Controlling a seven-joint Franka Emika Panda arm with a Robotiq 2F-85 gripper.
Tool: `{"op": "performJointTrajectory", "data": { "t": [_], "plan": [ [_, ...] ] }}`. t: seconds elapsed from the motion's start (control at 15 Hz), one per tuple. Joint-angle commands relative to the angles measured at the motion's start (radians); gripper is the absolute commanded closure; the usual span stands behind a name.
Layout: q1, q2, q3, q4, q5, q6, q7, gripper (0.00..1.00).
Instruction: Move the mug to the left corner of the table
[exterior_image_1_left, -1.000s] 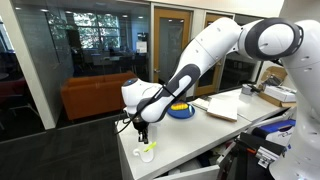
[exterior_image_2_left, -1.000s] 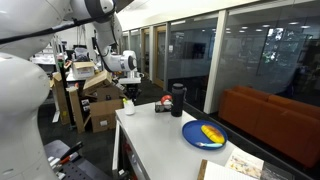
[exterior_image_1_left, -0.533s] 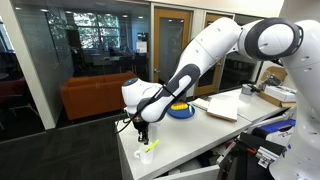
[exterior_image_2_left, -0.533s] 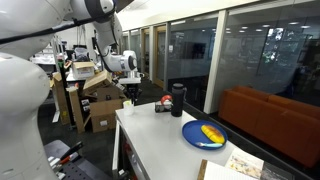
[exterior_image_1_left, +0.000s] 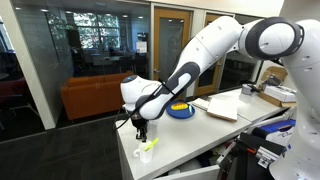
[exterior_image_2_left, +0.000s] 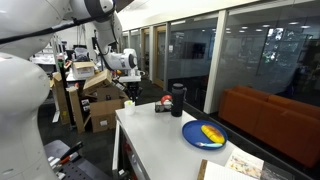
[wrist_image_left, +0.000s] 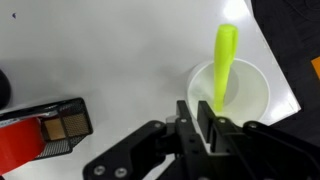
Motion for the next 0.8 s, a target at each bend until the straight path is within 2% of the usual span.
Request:
{"op": "performJointTrajectory", "data": {
  "t": [0.0,0.07,0.33,0.6,0.73],
  "plan": [
    [0.003,-0.012,-0.004,0.02,-0.007,-0.035,0.022,0.68],
    [0.003,-0.013,-0.005,0.022,-0.008,-0.035,0.025,0.65],
    [0.005,-0.024,-0.012,0.03,-0.011,-0.041,0.039,0.67],
    [0.009,-0.054,-0.02,0.047,-0.01,-0.065,0.074,0.71],
    [0.008,-0.07,-0.025,0.064,-0.006,-0.096,0.108,0.77]
  ]
}}
